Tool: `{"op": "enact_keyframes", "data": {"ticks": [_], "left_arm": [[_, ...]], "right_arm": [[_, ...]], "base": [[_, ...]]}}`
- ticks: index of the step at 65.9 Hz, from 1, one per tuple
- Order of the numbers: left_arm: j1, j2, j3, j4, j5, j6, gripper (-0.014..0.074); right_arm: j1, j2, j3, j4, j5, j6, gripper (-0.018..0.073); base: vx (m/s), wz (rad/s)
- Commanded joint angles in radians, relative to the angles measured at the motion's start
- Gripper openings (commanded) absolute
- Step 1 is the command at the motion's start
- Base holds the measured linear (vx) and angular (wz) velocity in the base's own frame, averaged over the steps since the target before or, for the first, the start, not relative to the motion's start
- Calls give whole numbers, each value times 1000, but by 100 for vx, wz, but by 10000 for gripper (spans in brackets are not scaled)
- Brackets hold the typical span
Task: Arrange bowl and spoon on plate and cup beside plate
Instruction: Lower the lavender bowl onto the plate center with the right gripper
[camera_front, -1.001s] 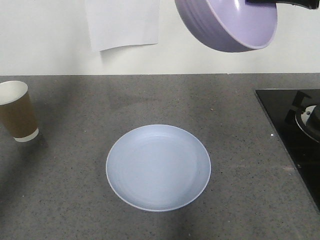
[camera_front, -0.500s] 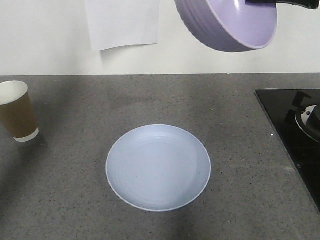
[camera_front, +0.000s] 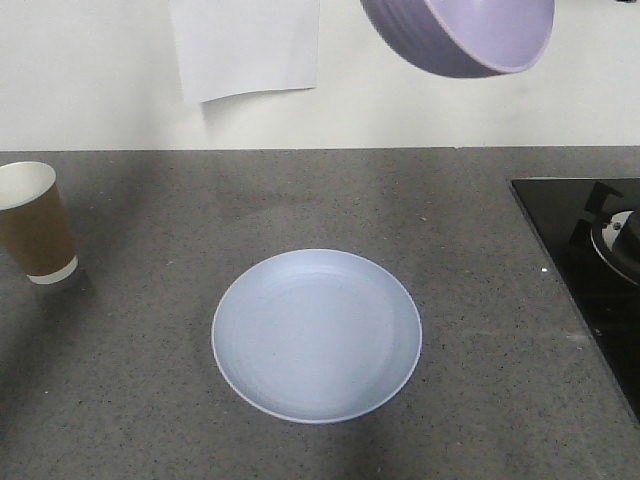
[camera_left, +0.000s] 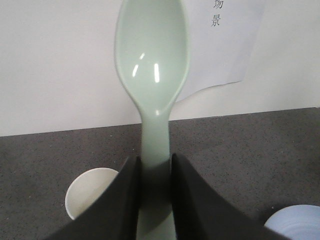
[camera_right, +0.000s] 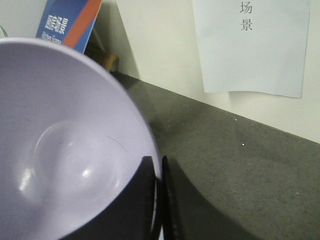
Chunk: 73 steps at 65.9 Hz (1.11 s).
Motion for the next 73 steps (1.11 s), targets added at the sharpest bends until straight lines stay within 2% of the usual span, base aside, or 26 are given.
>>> {"op": "enact_keyframes", "data": {"ticks": [1, 6, 11, 23, 30, 38, 54, 64, 73], "left_arm": [[0, -9, -21, -8, -65, 0, -6], [0, -9, -21, -8, -65, 0, -6], [0, -9, -21, -8, -65, 0, -6], [0, -9, -21, -8, -67, 0, -6], [0, -9, -21, -8, -67, 0, -6], [0, -9, -21, -8, -67, 0, -6], [0, -9, -21, -8, -68, 0, -6], [0, -9, -21, -8, -68, 0, -6], [0, -9, -21, -8, -69, 0, -6]], "right_arm": [[20, 27, -23, 111, -24, -32, -2], [73, 85, -23, 103, 19, -40, -2], [143, 153, -23, 56, 62, -40, -2], [293, 317, -23, -165, 113, -26, -2], [348, 386, -23, -300, 102, 11, -2], [387, 443, -23, -420, 76, 46, -1], [429, 507, -23, -529, 37, 58, 6], [445, 536, -23, -554, 11, 71, 22], [445, 548, -23, -562, 2, 71, 85]], "base": [[0, 0], [0, 0], [0, 0], [0, 0], [0, 0], [0, 0], [0, 0], [0, 0], [0, 0]]}}
